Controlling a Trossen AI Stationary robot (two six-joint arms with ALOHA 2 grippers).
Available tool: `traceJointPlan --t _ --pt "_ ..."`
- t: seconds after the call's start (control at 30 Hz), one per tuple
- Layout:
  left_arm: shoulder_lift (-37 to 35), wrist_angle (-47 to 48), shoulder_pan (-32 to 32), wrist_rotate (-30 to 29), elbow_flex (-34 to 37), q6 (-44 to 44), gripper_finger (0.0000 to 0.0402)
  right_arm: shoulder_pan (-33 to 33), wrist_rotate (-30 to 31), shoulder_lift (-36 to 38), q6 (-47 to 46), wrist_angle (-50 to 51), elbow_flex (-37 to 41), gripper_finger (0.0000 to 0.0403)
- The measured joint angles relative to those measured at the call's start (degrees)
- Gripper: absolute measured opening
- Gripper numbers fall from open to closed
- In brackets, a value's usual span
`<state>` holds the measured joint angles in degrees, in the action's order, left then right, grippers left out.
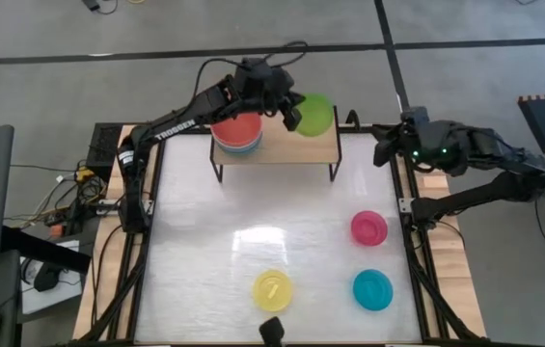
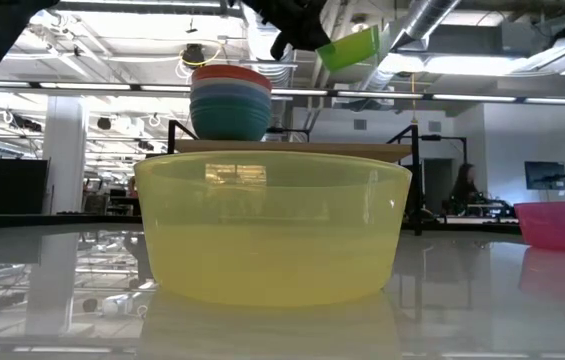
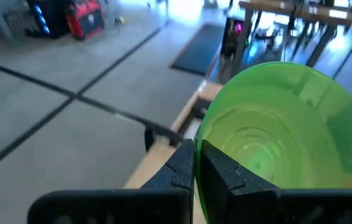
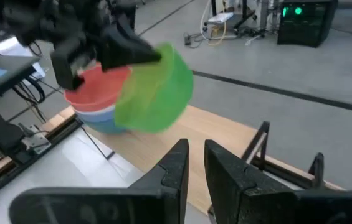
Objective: Place and stack bowls onto a shelf
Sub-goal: Put the transparent green bowl on the shelf
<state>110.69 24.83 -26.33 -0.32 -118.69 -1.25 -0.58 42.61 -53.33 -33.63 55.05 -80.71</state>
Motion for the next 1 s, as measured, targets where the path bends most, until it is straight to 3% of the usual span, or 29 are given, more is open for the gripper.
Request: traceJointPlan --t 0.27,0.67,1.0 --pt "1.03 -5.82 -2.41 4.20 -0.15 -1.49 0.0000 0.00 -0.02 0.03 -4.18 2.82 2.17 0.0079" --pt "7.43 -3.76 -2.72 10.18 -0.03 -0.13 0.0000 -0.22 -0.07 0.02 -9.89 2.84 6.50 0.0079" --pt "9.62 3.54 -3.41 6.59 -0.02 8.07 0.0000 -0.35 -0.11 0.01 -11.77 2.71 6.91 0.0079"
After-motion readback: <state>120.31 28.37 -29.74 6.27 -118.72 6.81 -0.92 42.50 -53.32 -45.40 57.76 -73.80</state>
